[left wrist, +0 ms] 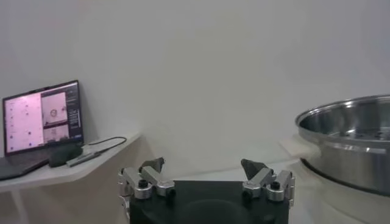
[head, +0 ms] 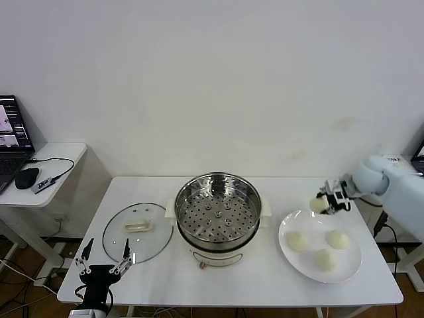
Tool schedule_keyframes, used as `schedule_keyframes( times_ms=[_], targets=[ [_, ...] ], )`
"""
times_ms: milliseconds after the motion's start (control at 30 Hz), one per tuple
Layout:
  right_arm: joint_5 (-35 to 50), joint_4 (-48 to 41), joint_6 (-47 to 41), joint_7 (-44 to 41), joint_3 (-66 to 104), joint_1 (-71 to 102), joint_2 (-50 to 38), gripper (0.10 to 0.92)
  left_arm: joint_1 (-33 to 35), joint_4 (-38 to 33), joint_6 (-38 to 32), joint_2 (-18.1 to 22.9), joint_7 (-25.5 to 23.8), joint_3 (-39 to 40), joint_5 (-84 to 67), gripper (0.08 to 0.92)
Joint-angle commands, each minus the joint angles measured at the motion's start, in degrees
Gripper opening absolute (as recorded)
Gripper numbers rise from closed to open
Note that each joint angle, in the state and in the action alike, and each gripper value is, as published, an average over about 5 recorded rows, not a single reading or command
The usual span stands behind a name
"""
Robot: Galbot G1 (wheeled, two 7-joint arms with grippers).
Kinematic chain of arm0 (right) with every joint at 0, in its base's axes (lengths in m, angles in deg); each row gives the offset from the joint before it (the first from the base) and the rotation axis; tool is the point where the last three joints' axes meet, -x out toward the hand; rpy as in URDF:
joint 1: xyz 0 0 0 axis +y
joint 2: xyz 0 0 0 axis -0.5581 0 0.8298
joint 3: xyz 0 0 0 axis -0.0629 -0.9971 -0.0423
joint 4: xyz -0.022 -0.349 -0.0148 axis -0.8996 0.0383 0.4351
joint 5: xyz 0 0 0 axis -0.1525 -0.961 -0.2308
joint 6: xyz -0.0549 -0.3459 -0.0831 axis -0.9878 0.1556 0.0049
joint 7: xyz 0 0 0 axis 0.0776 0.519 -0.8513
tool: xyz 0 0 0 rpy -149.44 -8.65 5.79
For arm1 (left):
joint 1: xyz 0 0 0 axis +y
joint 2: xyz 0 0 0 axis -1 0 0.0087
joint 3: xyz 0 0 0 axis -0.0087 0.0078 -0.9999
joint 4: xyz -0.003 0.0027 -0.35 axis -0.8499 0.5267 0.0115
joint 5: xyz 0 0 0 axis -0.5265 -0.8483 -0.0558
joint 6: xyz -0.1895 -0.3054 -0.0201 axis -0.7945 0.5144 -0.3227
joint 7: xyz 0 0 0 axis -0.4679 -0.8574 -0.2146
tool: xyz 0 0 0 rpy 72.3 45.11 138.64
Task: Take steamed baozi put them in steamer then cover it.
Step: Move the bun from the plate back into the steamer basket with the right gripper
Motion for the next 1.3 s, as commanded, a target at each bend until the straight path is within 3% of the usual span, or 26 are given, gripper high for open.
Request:
schedule_keyframes(
  times_ms=[33,333,600,1300],
  targets=[
    [8.34,5.54,-0.52,-0.12,-10.78,-16.13,-0.82,0.551,0.0,-0.07,0.05,-0.17,-0.03,0.11,-0.07,0.823],
    [15.51,5.51,-0.6,3.24,-18.22,-25.36,13.29,0.551,0.25,-0.93,0.03,-0.66,-0.36,-0.49,-0.51,0.823],
    [14.97,3.79,4.48,6.73,-20.93,-23.97,24.13,0.551,-0.13,-0.51,-0.15,-0.69,-0.98,-1.75,-1.37,0.823],
    [-11.99,-9.13,27.53,10.12,-24.64,-13.59,37.93,0.551,-0.28,-0.25,-0.12,0.58,-0.95,-2.71,-1.41,0.823]
  ],
)
